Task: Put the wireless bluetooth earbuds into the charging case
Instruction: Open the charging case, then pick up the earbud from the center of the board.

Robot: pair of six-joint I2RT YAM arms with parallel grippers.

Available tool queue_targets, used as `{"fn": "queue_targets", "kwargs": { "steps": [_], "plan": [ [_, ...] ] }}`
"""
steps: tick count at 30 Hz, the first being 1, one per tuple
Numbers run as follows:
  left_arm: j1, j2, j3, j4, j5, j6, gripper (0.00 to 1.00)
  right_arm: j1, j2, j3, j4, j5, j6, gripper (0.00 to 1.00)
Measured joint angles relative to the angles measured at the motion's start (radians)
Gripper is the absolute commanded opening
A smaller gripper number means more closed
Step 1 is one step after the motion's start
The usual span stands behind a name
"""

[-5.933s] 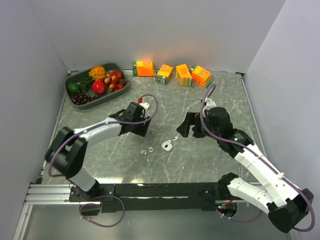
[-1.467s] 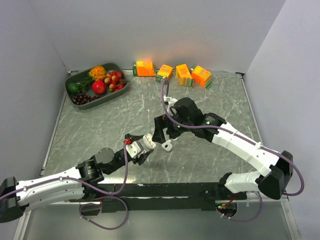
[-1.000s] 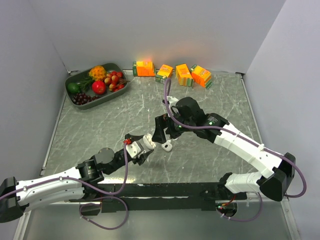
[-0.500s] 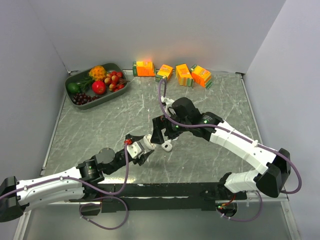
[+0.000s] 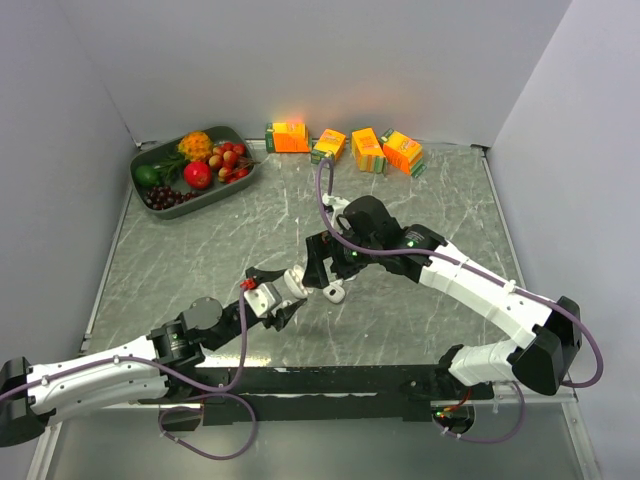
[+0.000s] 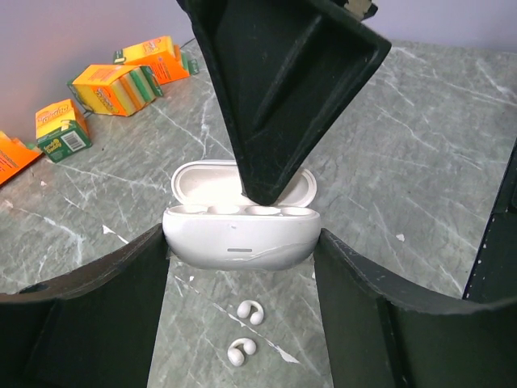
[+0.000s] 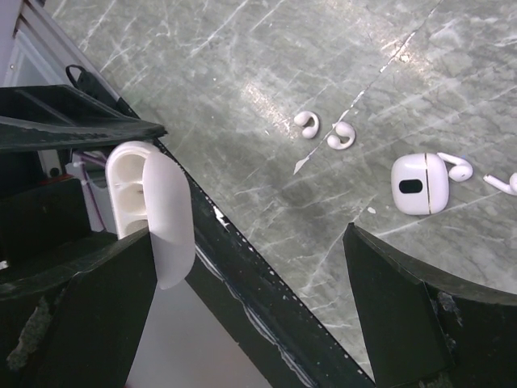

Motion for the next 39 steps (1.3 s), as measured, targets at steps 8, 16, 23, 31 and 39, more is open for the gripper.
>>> {"fn": "queue_targets", "kwargs": {
  "steps": [8,16,23,31,39],
  "plan": [
    [-0.002,-0.012,0.000,0.000,0.000,-0.010,0.01,-0.001,-0.010,-0.003,-0.008,0.010,0.007,1.00],
    [-0.003,-0.016,0.000,0.001,-0.007,-0.014,0.01,-0.006,-0.054,-0.003,-0.010,-0.003,0.006,1.00],
    [-0.004,-0.017,-0.002,0.043,-0.030,-0.023,0.01,-0.009,-0.151,-0.005,0.014,-0.021,0.002,1.00],
    [-0.004,-0.085,-0.081,0.193,-0.079,-0.092,0.01,-0.009,-0.278,-0.145,0.114,0.089,-0.004,0.95],
    [-0.005,-0.235,-0.087,0.120,-0.198,-0.185,0.01,-0.009,-0.108,-0.263,0.161,0.121,-0.032,0.79]
  ]
}}
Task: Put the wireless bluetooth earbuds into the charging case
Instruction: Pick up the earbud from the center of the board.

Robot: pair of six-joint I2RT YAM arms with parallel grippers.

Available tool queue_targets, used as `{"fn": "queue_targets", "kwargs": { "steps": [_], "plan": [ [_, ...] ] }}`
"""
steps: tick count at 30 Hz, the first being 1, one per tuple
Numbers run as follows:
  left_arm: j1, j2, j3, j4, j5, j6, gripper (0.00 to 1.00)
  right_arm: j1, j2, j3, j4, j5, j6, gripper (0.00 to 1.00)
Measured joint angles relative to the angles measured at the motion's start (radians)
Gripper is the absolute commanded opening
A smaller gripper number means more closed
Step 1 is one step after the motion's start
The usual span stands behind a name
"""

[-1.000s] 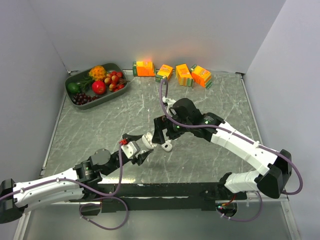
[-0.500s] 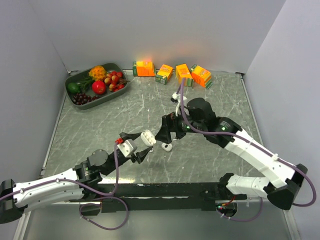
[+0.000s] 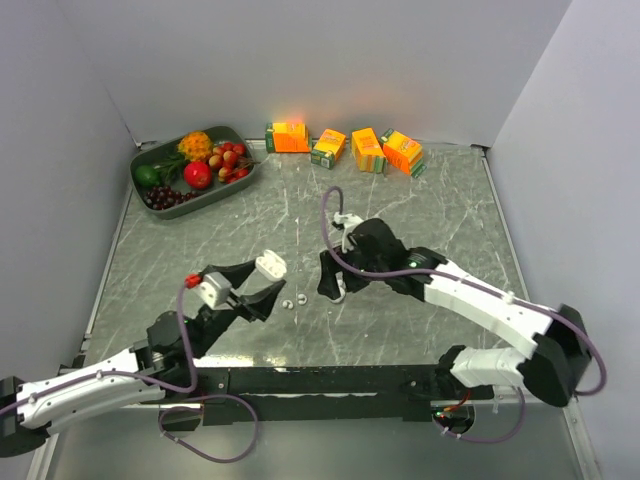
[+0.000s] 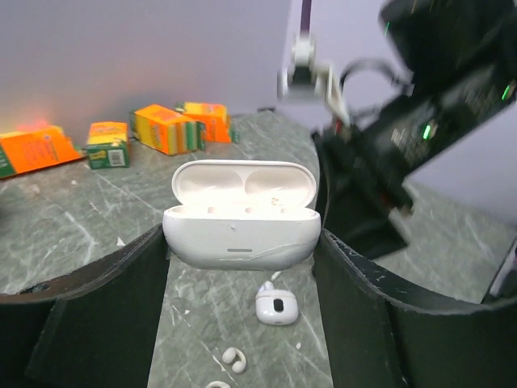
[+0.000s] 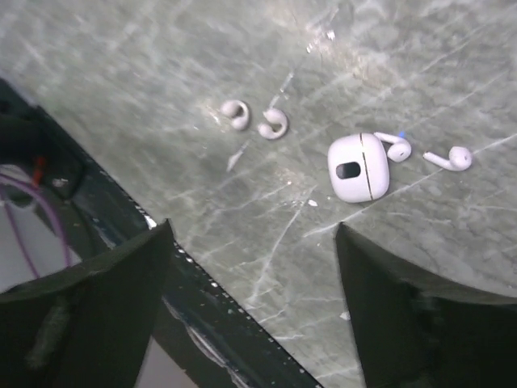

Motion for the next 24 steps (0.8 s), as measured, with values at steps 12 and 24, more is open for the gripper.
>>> {"fn": "queue_targets", "kwargs": {
  "steps": [12,24],
  "plan": [
    [-0.004,-0.069,-0.002,-0.117,-0.153,-0.043,0.01,0.001,0.228,-0.027,0.209,-0.078,0.053,0.59],
    [-0.011,-0.077,0.003,-0.185,-0.153,-0.068,0.01,0.016,0.465,-0.015,0.309,-0.098,0.069,0.48]
  ]
}}
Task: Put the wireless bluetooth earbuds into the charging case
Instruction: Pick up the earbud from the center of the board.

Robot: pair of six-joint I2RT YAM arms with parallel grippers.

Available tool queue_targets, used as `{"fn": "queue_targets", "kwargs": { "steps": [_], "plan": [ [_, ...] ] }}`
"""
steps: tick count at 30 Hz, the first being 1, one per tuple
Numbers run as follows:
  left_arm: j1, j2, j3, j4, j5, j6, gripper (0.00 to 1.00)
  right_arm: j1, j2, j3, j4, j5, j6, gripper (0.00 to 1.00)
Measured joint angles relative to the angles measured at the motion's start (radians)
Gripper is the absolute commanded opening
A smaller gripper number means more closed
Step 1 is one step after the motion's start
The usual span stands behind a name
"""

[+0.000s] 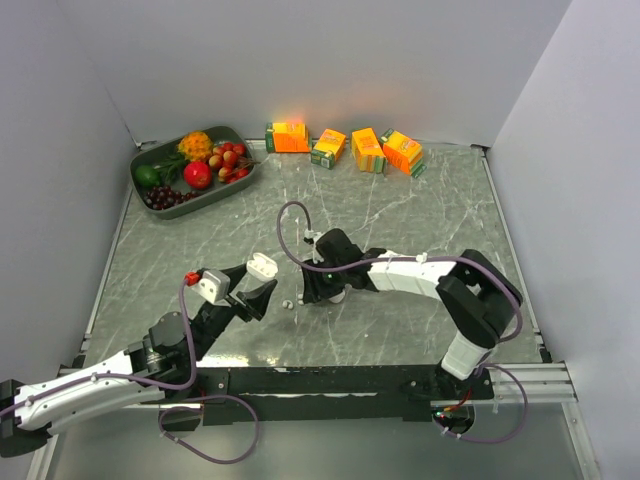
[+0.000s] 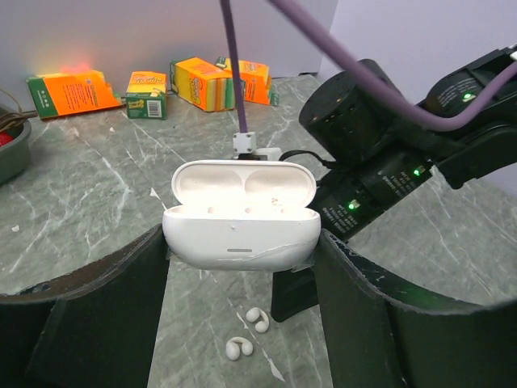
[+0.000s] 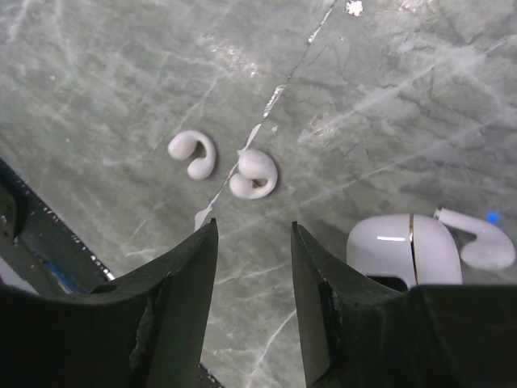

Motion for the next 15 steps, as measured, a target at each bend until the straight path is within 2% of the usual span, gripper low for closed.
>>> {"fn": "queue_targets", "kwargs": {
  "steps": [11,15],
  "plan": [
    [-0.005,0.010,0.013,-0.019,0.000,-0.001,0.01,0.002,0.072,0.051,0.022,0.004,-0.001,0.46],
    [-0.005,0.010,0.013,-0.024,0.000,-0.001,0.01,0.002,0.103,0.060,0.026,0.011,-0.004,0.43]
  ]
}}
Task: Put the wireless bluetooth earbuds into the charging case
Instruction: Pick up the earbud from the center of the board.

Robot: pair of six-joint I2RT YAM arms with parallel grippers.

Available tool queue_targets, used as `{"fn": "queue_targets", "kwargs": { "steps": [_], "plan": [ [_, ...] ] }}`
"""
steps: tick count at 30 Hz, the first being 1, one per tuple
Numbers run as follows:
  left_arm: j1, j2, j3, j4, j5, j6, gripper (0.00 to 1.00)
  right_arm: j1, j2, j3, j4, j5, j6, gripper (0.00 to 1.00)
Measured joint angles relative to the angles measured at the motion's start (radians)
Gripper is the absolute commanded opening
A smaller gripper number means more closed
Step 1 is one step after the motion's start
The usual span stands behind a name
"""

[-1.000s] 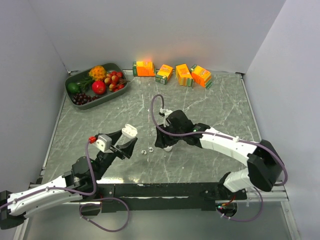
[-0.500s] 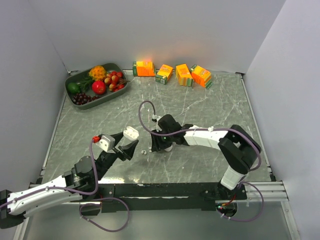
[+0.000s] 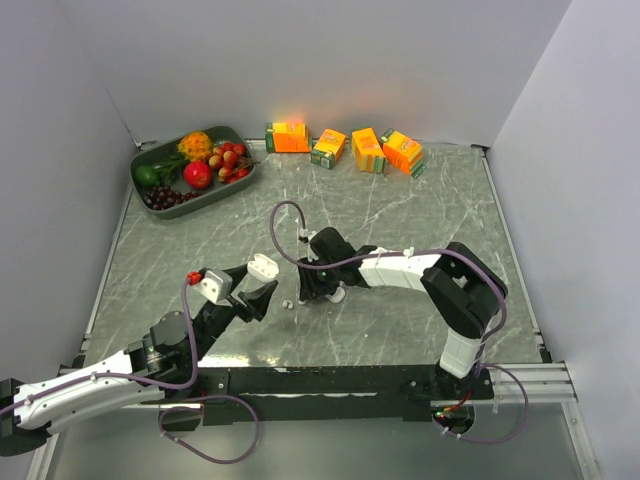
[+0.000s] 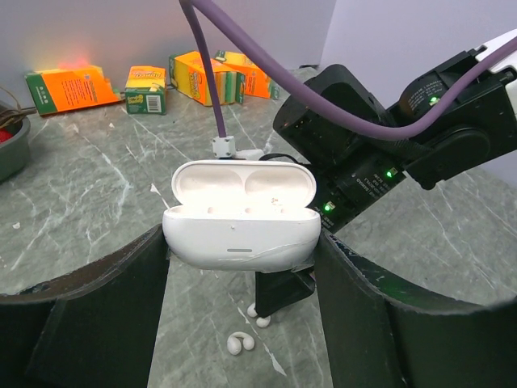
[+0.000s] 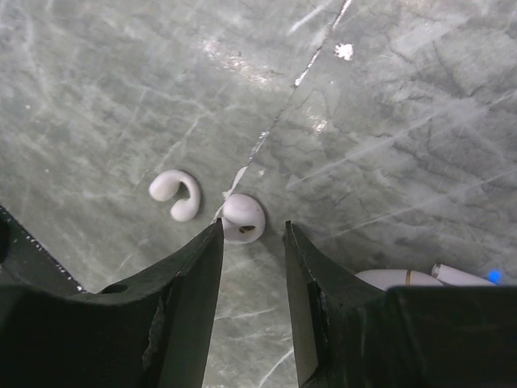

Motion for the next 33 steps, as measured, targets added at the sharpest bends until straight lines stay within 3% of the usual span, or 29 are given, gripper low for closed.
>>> {"fn": "queue_targets", "kwargs": {
  "steps": [14,23,33],
  "plan": [
    [-0.002,0.003,0.000,0.000,0.000,0.000,0.01,0.004,0.012,0.005,0.005,0.008,0.000,0.42],
    [-0.002,0.004,0.000,-0.001,0.000,0.000,0.01,0.023,0.061,0.068,-0.018,0.015,-0.003,0.28],
    [-0.011,0.003,0.002,-0.002,-0.002,0.000,0.01,0.029,0.053,0.068,-0.031,0.043,-0.020,0.24]
  ]
}}
